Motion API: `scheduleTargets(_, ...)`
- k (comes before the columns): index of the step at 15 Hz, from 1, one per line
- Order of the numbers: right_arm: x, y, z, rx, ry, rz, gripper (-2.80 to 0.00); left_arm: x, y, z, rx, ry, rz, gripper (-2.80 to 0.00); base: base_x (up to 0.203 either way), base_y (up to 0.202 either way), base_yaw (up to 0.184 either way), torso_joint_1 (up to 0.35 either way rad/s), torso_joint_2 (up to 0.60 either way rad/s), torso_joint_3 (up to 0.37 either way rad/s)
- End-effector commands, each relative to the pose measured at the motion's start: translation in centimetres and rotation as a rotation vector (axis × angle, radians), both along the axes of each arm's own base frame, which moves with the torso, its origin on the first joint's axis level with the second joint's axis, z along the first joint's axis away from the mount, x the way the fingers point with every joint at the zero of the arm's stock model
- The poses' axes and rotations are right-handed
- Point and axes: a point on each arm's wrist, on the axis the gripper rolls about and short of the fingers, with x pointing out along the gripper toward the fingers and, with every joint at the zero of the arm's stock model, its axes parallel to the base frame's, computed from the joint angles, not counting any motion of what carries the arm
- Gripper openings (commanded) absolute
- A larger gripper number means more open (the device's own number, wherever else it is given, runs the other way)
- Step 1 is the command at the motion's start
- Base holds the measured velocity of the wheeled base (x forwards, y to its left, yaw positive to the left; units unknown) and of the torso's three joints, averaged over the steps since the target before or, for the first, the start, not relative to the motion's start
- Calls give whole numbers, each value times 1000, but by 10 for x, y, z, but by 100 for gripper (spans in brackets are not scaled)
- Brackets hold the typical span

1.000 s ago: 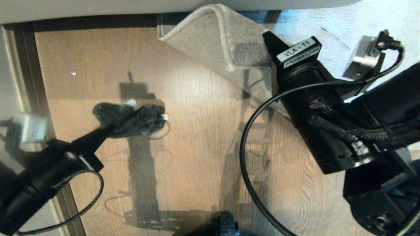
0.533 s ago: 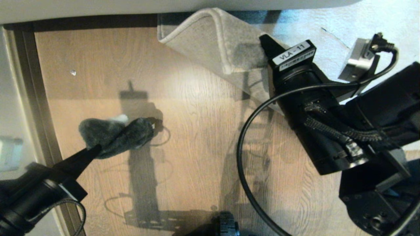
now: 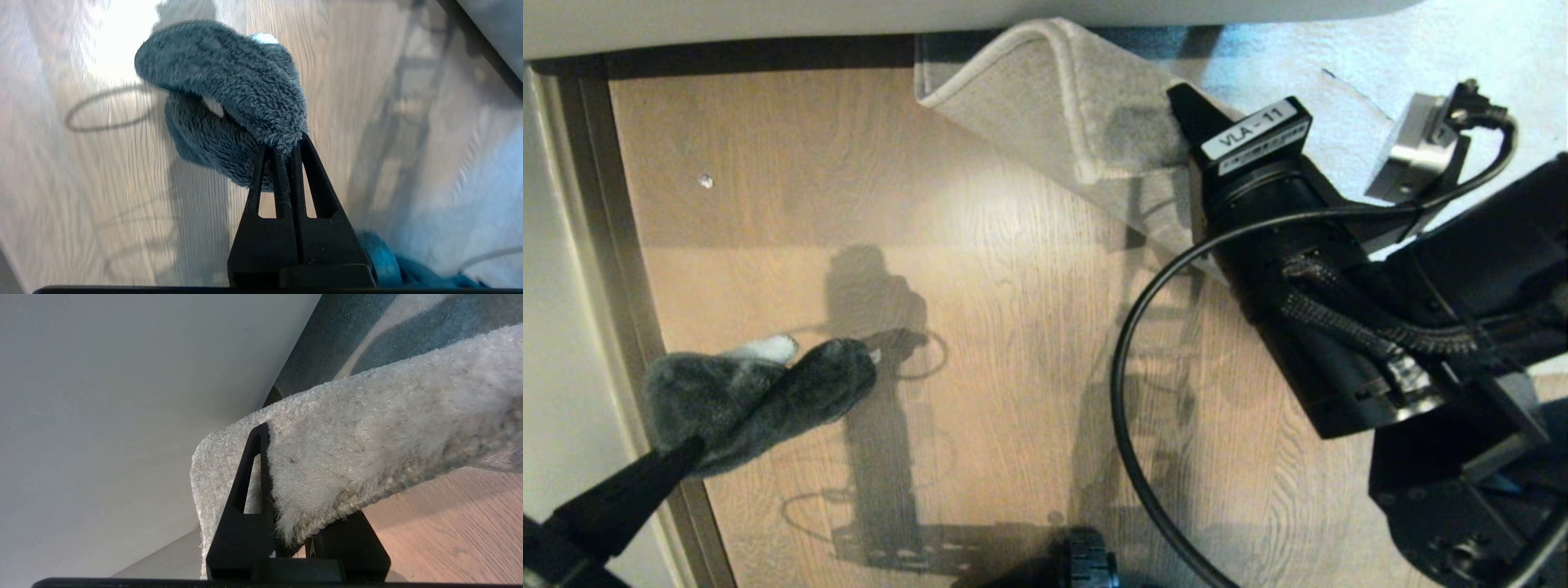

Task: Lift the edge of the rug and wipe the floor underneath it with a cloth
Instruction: Wipe the floor under the carpet with a rag, then lay down the carpet

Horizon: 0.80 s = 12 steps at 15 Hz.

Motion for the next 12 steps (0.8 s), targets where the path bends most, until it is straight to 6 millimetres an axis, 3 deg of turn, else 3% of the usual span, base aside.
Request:
scheduleTargets(1, -3, -3, 4, 41, -27, 5, -280, -40, 4, -3, -11, -100, 0, -280, 0, 0, 0, 0, 0, 0)
scheduleTargets(4, -4, -2, 4, 41, -26, 7, -280, -65, 7, -20, -6, -70, 32, -280, 0, 0, 0, 0, 0, 0)
scheduleTargets(6, -4, -2, 4, 42, -26, 9, -280, -64, 8, -38, 13, 51, 69, -280, 0, 0, 0, 0, 0, 0)
scheduleTargets(12, -7, -2, 6, 42, -30, 14, -280, -64, 10, -54, 53, 179, 144, -280, 0, 0, 0, 0, 0, 0)
